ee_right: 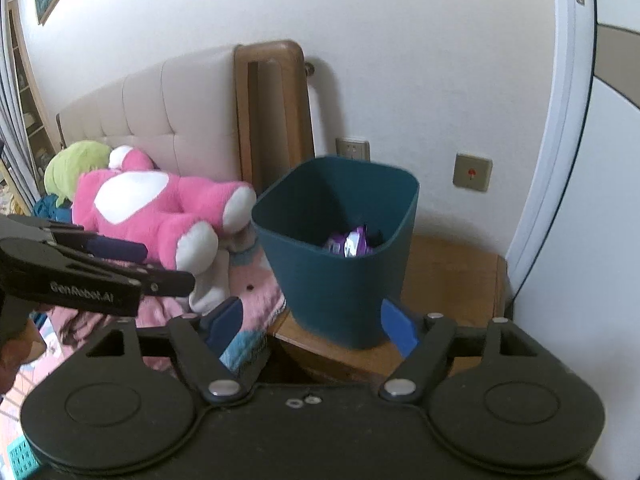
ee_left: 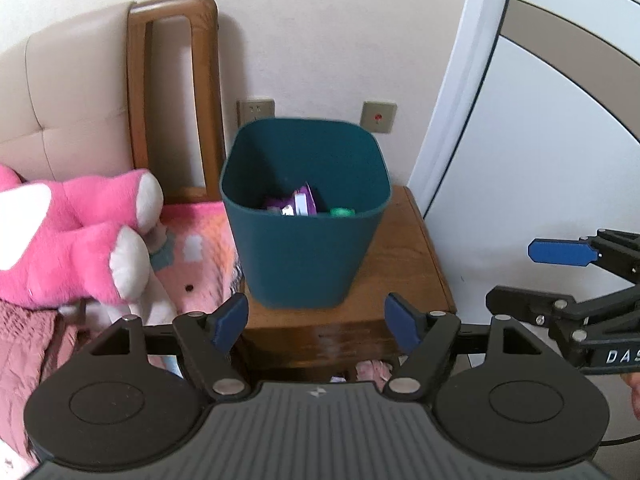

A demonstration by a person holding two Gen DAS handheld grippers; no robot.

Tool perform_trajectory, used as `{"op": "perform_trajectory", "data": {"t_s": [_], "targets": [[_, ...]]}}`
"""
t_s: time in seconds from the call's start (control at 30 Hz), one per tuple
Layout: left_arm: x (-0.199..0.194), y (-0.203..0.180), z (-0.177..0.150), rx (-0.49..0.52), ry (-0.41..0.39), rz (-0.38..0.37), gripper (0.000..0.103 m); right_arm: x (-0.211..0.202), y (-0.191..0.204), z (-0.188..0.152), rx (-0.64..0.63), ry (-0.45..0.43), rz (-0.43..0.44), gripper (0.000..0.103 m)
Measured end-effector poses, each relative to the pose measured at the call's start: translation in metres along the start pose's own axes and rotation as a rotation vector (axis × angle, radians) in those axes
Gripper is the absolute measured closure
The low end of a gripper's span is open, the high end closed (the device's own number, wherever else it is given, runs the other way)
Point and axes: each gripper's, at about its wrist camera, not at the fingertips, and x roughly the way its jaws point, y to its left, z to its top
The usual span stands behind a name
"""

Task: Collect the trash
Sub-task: 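Lower both tools back toward the trash on the floor, then grasp the yellow-white bottle with the right tool while the left tool grasps the red plastic bag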

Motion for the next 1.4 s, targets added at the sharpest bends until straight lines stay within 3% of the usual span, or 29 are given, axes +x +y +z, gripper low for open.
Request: {"op": "perform_trajectory", "data": {"t_s": [0.07, 0.33, 0.67, 0.87, 1.03, 1.17, 1.4], "targets": [[0.004, 0.000, -0.007, -0.011, 0.017, -0.012, 0.022, 0.000, 0.001, -0.011, -0.001, 0.010, 0.000, 0.021], [0.049, -0.001, -0.047, -0.044, 0.132, -0.078, 0.022, 0.025, 0.001, -0.056, -0.040, 0.089, -0.009, 0.014], [0.170, 0.012, -0.117, -0.128, 0.291, -0.096, 0.017, 0.108, -0.023, -0.139, 0.029, 0.234, 0.003, 0.007], [0.271, 0.020, -0.168, -0.145, 0.363, -0.048, 0.004, 0.190, -0.043, -0.212, 0.041, 0.311, -0.059, 0.006], [0.366, 0.030, -0.223, -0.166, 0.421, 0.014, 0.004, 0.270, -0.063, -0.283, 0.110, 0.400, -0.086, 0.007], [0.446, 0.033, -0.283, -0.142, 0.506, 0.064, 0.004, 0.334, -0.081, -0.344, 0.163, 0.459, -0.097, 0.007], [0.555, 0.031, -0.390, -0.026, 0.610, 0.083, 0.004, 0.448, -0.111, -0.445, 0.232, 0.581, -0.104, 0.011]]}}
